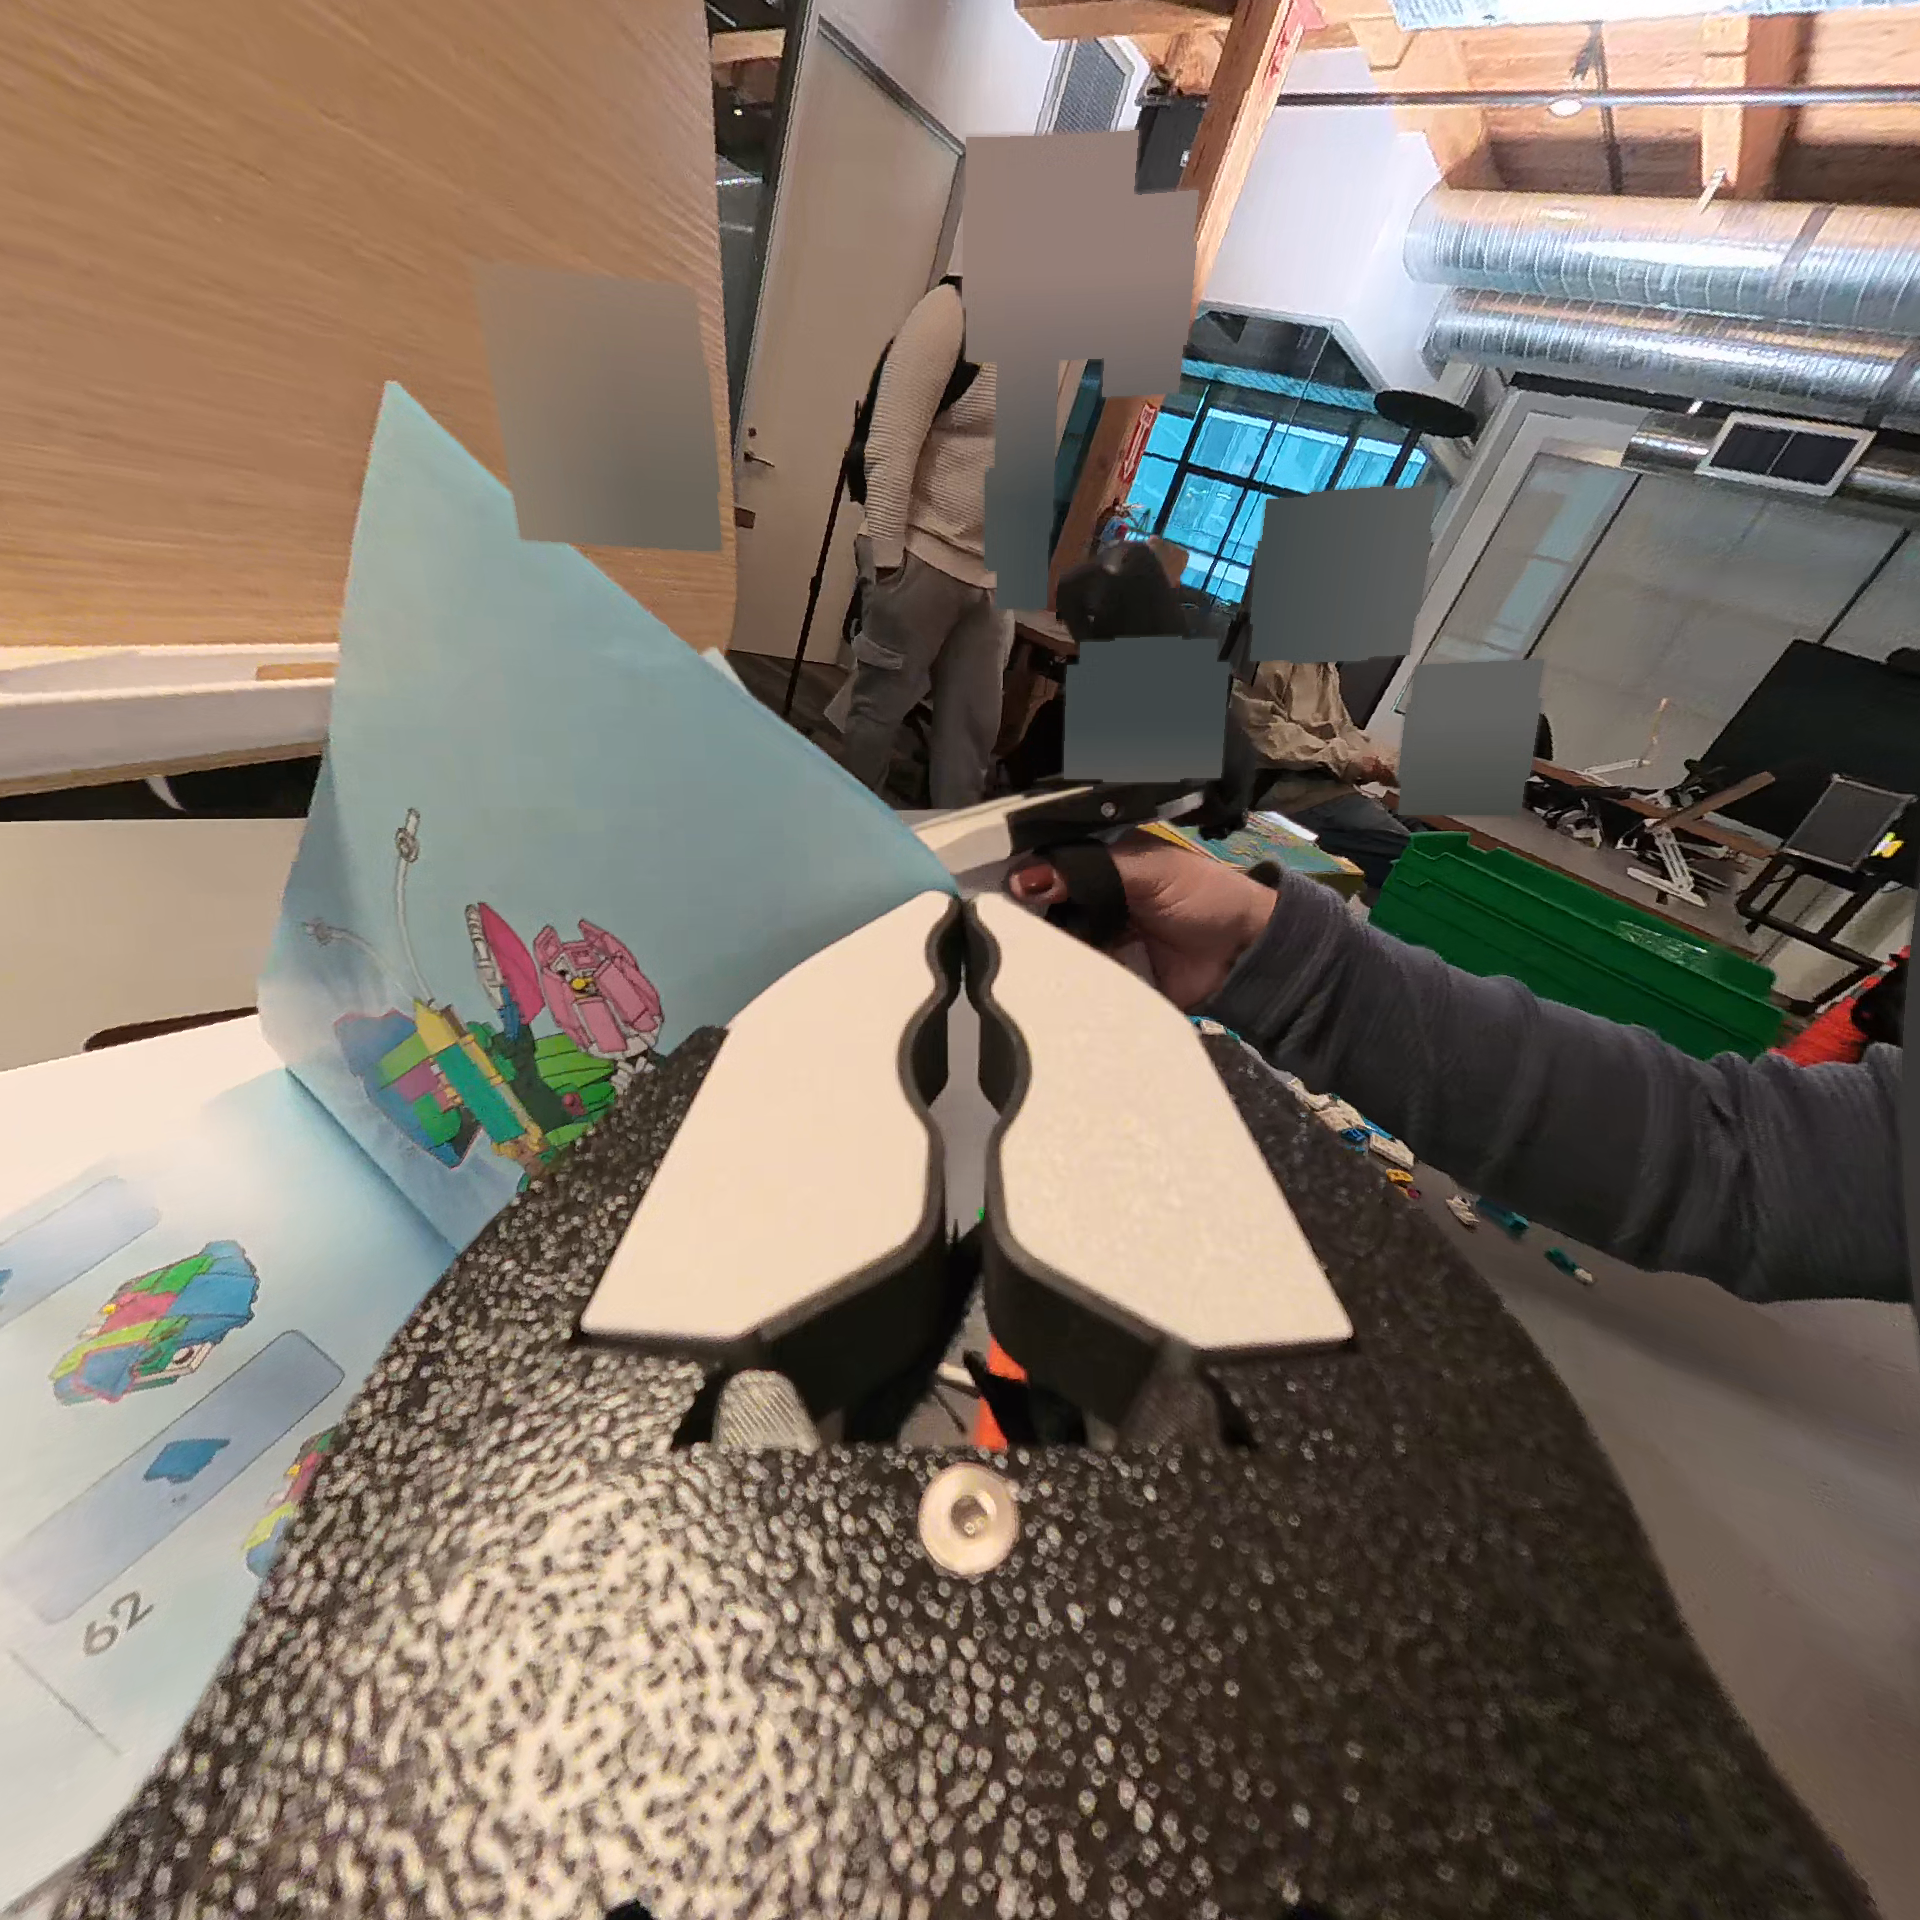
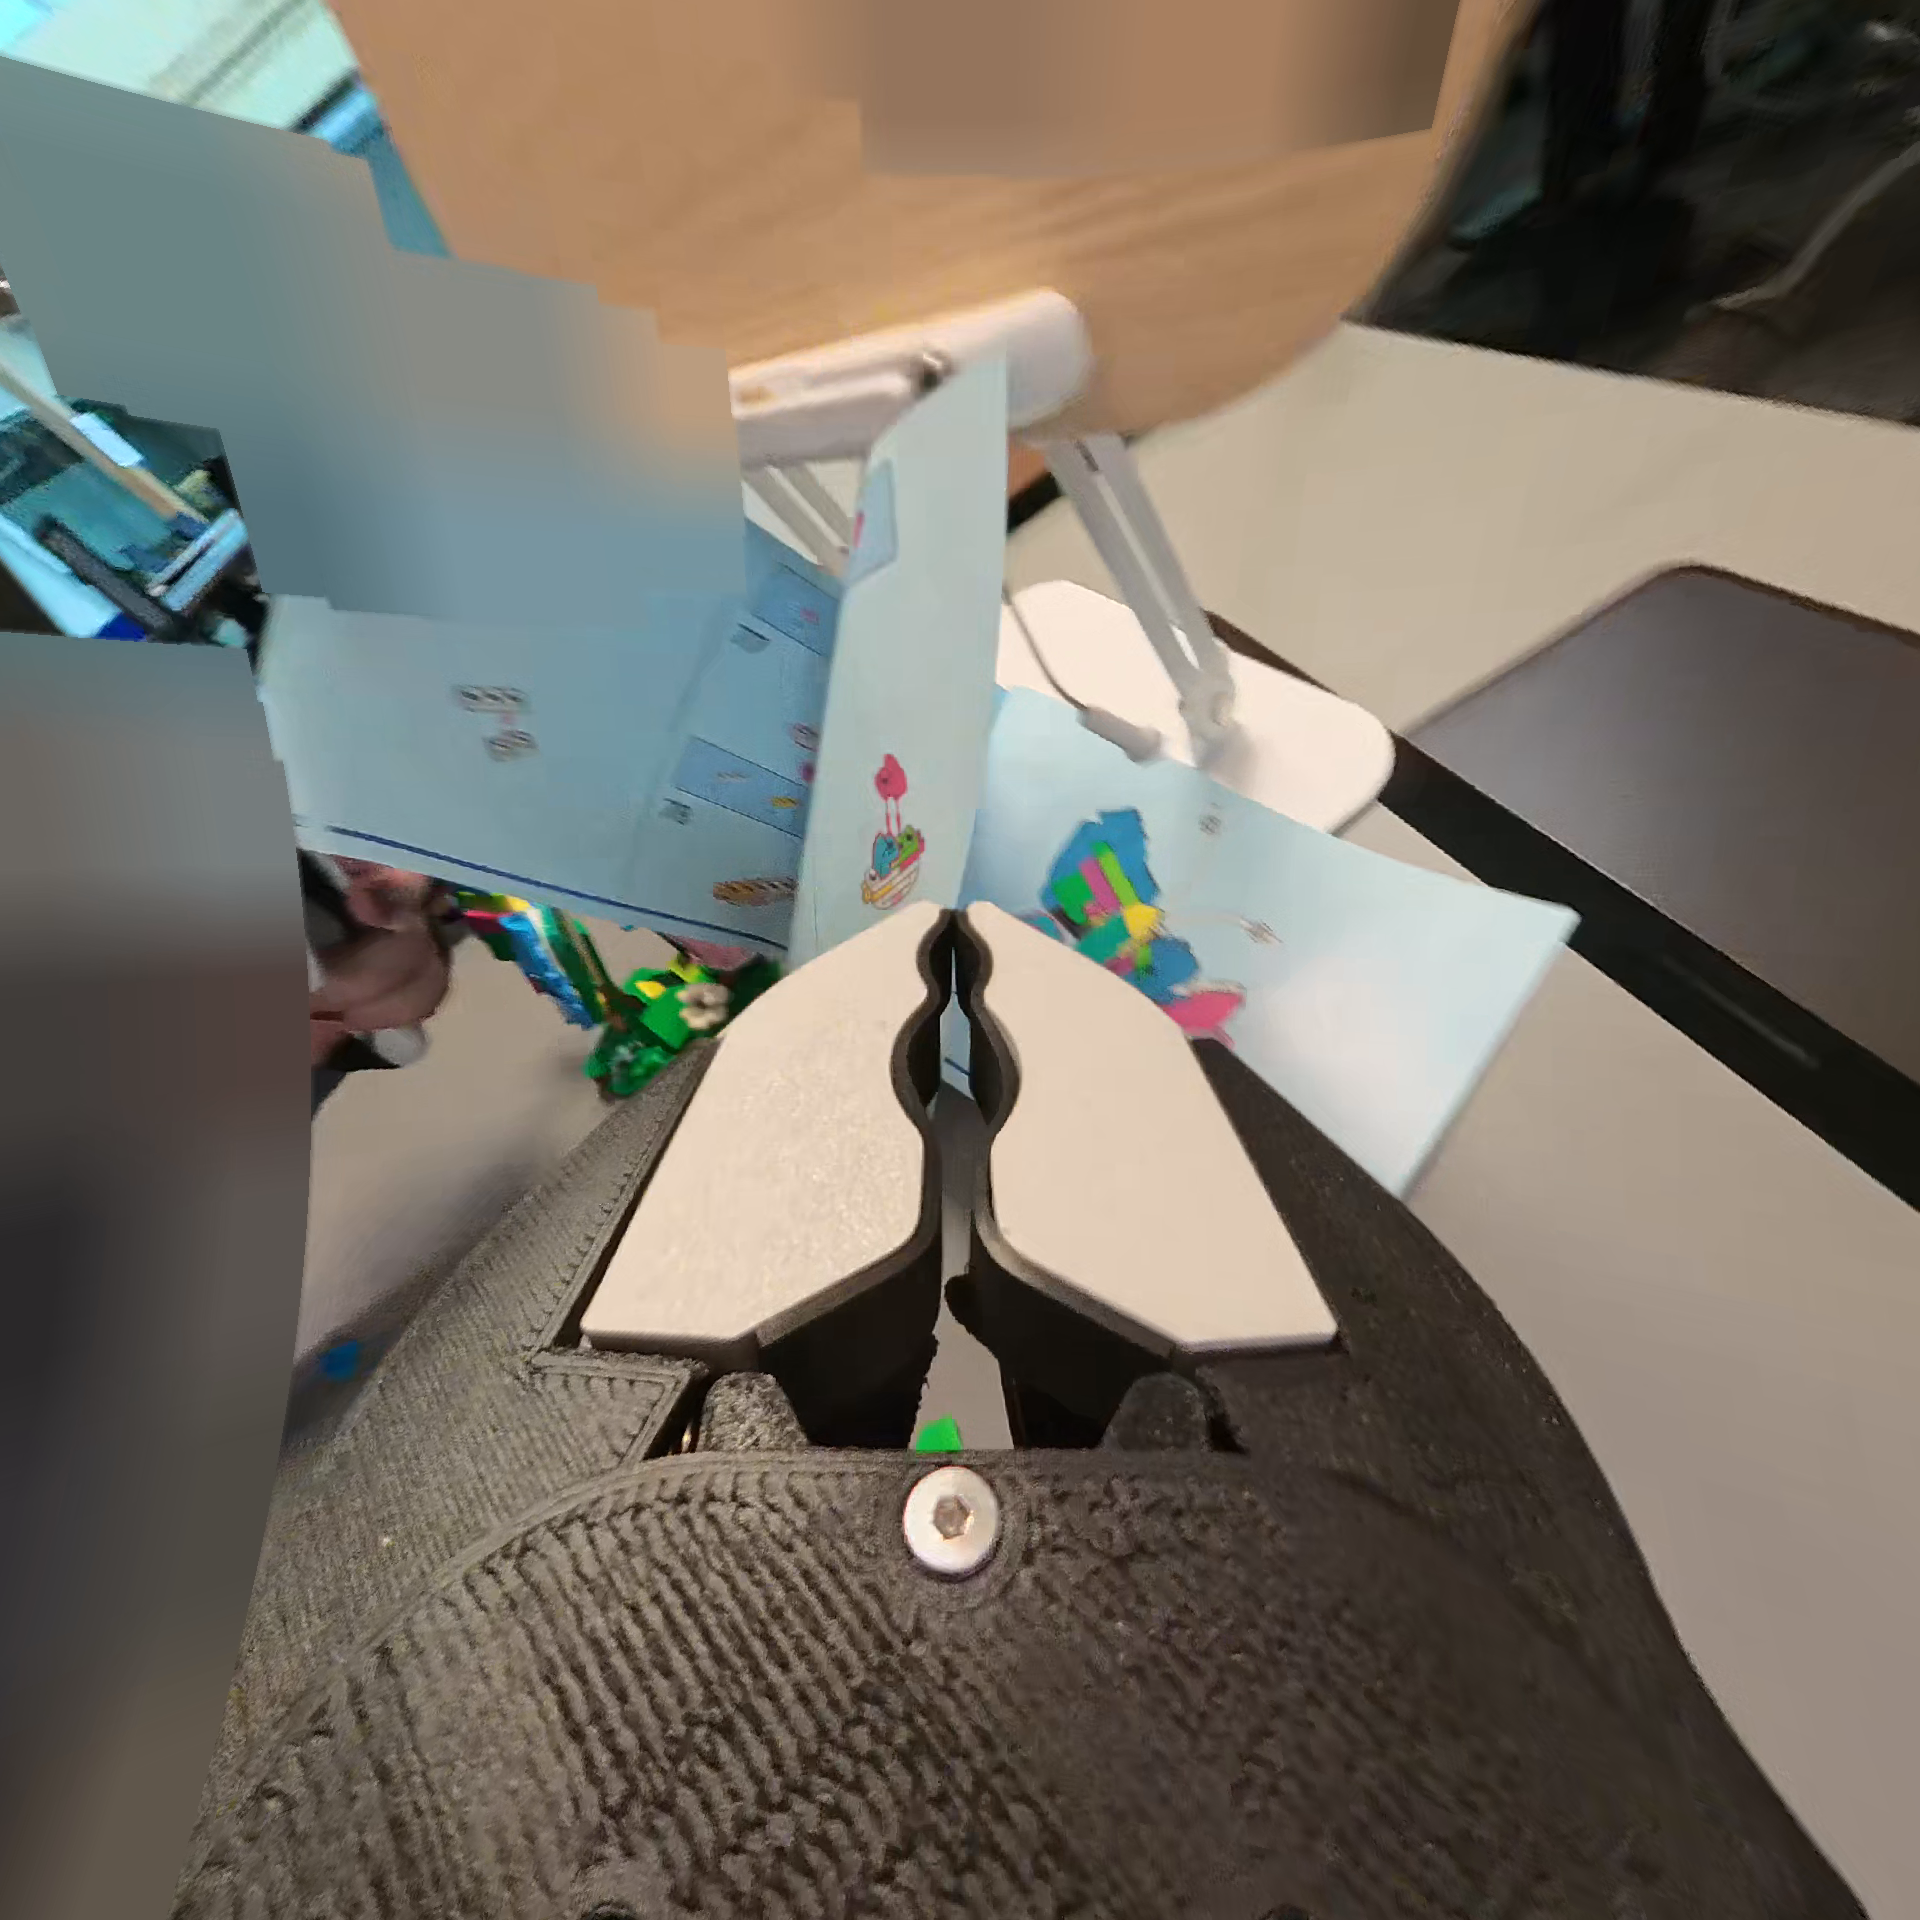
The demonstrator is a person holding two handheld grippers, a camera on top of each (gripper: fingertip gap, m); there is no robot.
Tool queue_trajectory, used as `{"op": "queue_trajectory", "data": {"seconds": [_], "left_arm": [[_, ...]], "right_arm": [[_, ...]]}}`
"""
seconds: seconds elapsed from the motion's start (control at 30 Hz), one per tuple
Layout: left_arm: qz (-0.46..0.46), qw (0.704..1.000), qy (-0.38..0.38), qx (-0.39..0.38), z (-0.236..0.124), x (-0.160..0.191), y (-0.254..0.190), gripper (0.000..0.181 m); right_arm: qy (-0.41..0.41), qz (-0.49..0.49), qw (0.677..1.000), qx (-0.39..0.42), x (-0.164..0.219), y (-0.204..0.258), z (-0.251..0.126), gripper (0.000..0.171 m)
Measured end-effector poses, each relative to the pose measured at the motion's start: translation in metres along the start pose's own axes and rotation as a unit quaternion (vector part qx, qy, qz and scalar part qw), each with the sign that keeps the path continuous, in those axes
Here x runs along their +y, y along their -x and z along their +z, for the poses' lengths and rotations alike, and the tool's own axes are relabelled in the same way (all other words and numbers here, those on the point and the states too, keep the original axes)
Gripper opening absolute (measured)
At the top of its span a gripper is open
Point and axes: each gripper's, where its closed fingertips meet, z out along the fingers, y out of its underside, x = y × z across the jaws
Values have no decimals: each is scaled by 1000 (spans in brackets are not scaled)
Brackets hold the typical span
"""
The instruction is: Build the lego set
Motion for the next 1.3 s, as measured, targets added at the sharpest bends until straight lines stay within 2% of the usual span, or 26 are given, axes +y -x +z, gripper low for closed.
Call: {"op": "queue_trajectory", "data": {"seconds": [0.2,0.23,0.3,0.33,0.47,0.57,0.63,0.77,0.83,1.13,1.3], "left_arm": [[-3,1000,7,3,2,0,-3,0],[-4,1000,7,1,2,0,-3,0],[-4,1000,3,-6,3,-1,-2,0],[-5,1000,0,-12,4,-3,-1,0],[-6,999,-20,-24,5,-9,1,0],[-5,999,-34,-37,5,-13,2,0],[-3,998,-45,-46,6,-16,4,0],[3,997,-56,-58,6,-19,5,0],[4,996,-62,-59,6,-21,5,0],[17,993,-97,-61,7,-30,1,0],[13,993,-107,-54,6,-33,-1,0]], "right_arm": [[67,56,992,94,43,-56,-7,0],[79,64,989,110,49,-65,-8,3],[97,54,983,143,56,-78,-10,22],[97,36,983,155,56,-81,-11,31],[93,-110,977,155,47,-63,-10,49],[104,-226,963,102,52,-26,-2,58],[113,-321,936,92,59,-6,3,61],[161,-517,832,118,80,13,17,66],[163,-580,788,130,84,21,26,67],[197,-680,684,178,89,22,61,61],[201,-727,602,263,75,5,59,37]]}}
